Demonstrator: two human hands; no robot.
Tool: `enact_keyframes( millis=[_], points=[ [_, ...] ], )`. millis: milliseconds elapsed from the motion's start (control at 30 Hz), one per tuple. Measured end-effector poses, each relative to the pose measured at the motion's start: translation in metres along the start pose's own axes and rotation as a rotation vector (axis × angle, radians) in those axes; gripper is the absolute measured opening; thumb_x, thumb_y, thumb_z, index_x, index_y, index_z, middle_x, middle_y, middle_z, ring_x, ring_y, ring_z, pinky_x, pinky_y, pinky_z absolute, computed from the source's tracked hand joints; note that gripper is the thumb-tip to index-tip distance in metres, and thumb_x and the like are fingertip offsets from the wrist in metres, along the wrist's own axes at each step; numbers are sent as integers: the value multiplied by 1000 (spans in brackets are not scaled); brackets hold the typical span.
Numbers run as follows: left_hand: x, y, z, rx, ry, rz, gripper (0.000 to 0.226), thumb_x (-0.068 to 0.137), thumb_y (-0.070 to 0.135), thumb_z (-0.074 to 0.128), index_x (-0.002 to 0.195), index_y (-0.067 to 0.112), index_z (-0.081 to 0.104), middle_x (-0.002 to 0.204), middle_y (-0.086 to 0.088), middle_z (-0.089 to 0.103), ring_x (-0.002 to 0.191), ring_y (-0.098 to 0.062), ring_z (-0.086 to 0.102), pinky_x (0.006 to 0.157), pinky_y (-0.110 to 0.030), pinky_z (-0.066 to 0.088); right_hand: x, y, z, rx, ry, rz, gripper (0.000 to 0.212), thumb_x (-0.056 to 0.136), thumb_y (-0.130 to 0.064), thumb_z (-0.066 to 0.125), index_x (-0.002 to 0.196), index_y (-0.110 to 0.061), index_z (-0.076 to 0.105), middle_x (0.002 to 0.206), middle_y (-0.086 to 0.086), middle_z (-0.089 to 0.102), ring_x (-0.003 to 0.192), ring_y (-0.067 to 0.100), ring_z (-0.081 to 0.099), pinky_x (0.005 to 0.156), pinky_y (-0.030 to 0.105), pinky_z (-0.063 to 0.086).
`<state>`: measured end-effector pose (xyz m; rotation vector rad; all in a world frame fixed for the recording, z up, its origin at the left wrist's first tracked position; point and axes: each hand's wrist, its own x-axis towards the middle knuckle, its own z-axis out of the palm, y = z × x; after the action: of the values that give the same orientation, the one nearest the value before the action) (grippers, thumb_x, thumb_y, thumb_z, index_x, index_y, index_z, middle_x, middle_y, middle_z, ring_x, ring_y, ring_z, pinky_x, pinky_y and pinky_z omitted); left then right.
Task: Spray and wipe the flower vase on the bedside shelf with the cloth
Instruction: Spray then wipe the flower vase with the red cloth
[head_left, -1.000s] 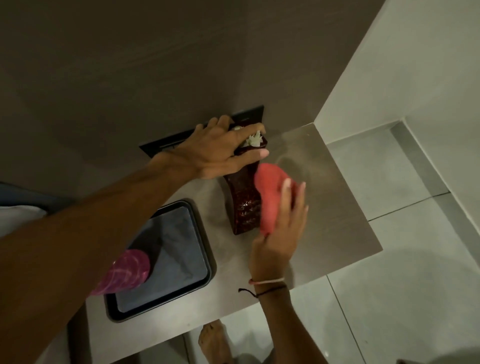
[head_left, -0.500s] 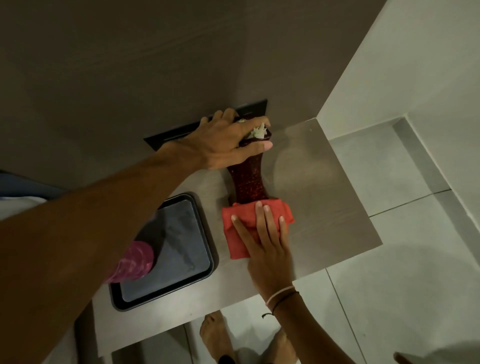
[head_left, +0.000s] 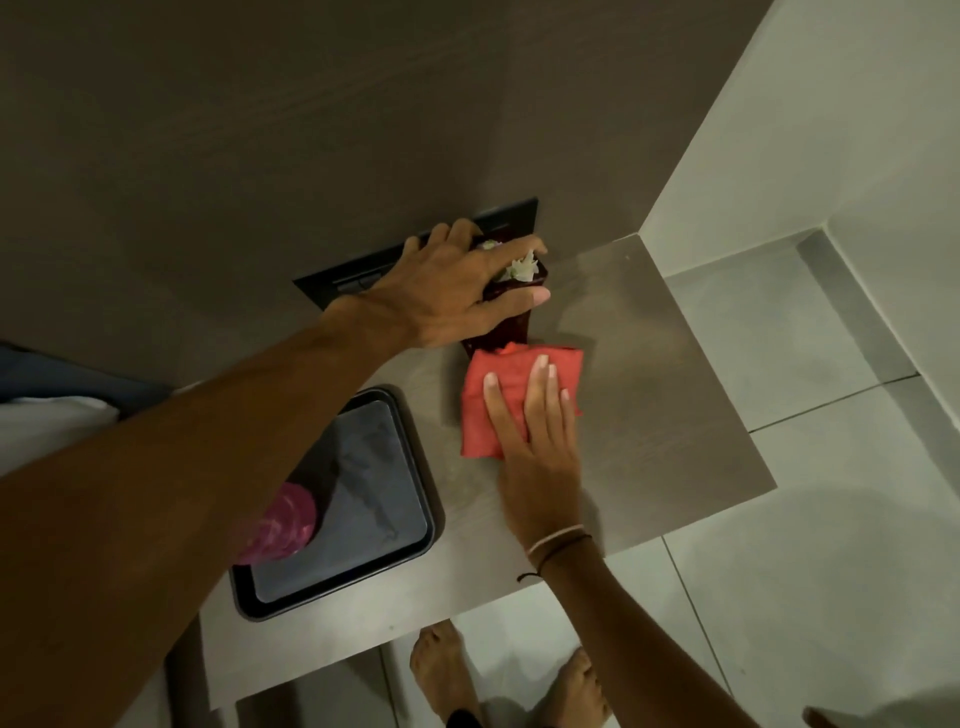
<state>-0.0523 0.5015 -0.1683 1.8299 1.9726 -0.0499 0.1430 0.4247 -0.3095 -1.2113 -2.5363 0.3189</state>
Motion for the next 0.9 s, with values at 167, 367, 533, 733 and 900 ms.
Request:
enact_keyframes(
  millis=[167, 367, 533, 733, 900],
  points=[
    [1, 0, -2, -15, -11, 12, 66, 91, 75, 30, 152, 51, 24, 144, -19, 42, 136, -41, 40, 113, -61, 29, -33, 29, 4, -158, -133, -110, 84, 89, -28, 73, 157, -26, 24, 163, 21, 28, 151, 41, 27, 115, 61, 39],
    [-3, 4, -2, 4, -32, 6, 72, 86, 78, 26, 153, 53, 21, 149, -19, 39, 139, -41, 37, 113, -62, 29, -71, 39, -8, -129, -231, -80, 86, 78, -14, 78, 153, -27, 39, 161, 16, 36, 149, 38, 34, 112, 61, 43],
    [-6, 6, -1, 13, -16, -5, 70, 87, 79, 27, 152, 54, 21, 148, -19, 40, 139, -40, 38, 114, -63, 29, -80, 33, -32, 138, -146, 165, 91, 80, -2, 73, 156, -29, 30, 164, 10, 32, 150, 36, 30, 109, 63, 46],
    [-8, 9, 3, -18, 23, -20, 66, 89, 77, 32, 151, 55, 24, 150, -18, 39, 141, -41, 36, 116, -65, 27, -53, -11, -17, 222, -104, 391, 75, 90, -6, 48, 159, -14, 22, 167, 15, 21, 155, 32, 20, 122, 56, 31],
    [-12, 13, 6, -12, 42, -17, 66, 91, 75, 35, 153, 54, 23, 148, -19, 39, 140, -40, 36, 115, -64, 27, -63, -44, 3, 185, -180, 396, 65, 89, -8, 45, 153, -7, 37, 160, 21, 37, 150, 37, 33, 122, 55, 33]
  ],
)
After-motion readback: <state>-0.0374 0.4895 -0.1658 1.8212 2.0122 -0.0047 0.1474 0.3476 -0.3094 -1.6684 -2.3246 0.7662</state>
